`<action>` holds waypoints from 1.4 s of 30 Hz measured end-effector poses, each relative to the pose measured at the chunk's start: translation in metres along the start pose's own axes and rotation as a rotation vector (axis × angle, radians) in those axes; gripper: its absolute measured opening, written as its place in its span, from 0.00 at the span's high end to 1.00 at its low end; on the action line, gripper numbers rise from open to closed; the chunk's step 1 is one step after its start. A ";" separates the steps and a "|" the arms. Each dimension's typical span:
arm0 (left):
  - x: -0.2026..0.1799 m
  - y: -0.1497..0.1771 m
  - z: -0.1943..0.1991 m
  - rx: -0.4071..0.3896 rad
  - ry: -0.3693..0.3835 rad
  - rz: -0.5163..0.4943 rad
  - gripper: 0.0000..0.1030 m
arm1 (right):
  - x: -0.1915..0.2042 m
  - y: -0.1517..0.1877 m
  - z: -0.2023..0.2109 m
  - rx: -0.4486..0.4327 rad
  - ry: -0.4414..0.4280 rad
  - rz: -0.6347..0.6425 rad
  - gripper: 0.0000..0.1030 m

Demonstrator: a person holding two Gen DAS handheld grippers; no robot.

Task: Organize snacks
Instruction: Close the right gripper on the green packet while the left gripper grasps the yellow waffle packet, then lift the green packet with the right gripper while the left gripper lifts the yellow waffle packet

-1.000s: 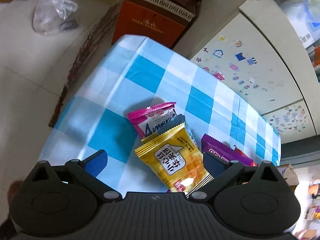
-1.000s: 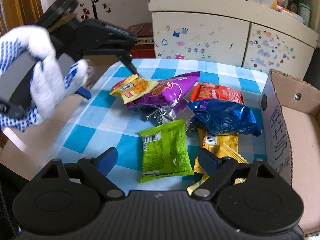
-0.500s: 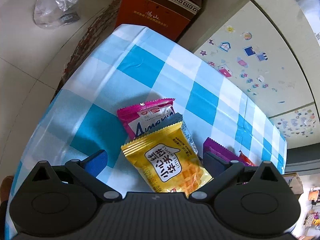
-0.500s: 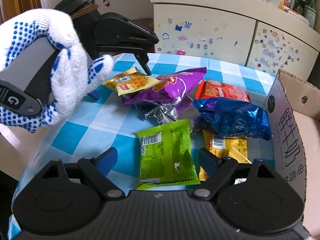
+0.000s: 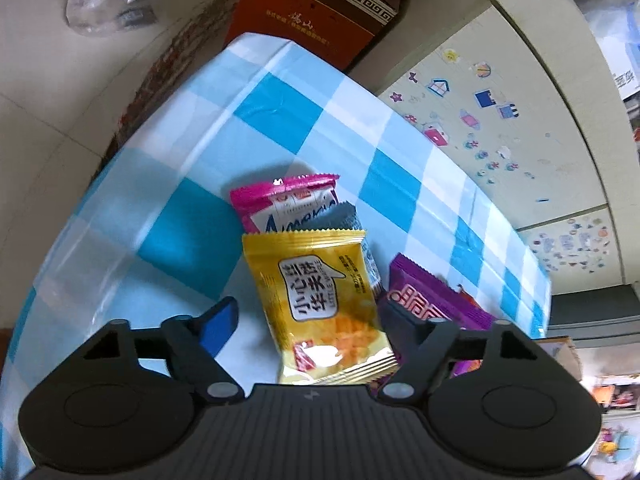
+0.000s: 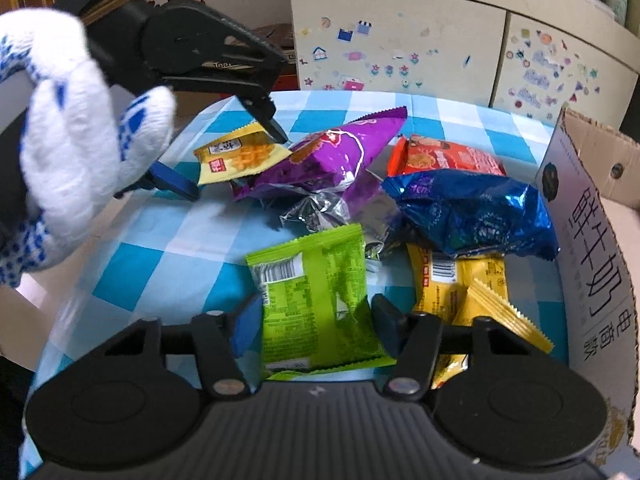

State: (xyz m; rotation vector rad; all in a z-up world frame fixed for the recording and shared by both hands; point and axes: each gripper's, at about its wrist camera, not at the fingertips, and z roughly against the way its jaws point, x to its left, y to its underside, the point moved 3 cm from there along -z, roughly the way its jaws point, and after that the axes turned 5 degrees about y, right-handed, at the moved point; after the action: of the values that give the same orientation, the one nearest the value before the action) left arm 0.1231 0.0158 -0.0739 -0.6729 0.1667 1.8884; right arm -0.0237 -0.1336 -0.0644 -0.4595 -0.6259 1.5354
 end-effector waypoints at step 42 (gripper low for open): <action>0.025 0.025 0.027 -0.056 -0.060 -0.101 0.36 | -0.018 -0.008 0.025 -0.029 -0.047 -0.136 0.48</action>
State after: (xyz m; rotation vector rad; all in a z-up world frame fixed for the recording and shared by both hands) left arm 0.0839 0.0364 -0.0690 -0.6496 0.0408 1.8191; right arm -0.0320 -0.1539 -0.0418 -0.3950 -0.7026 1.4126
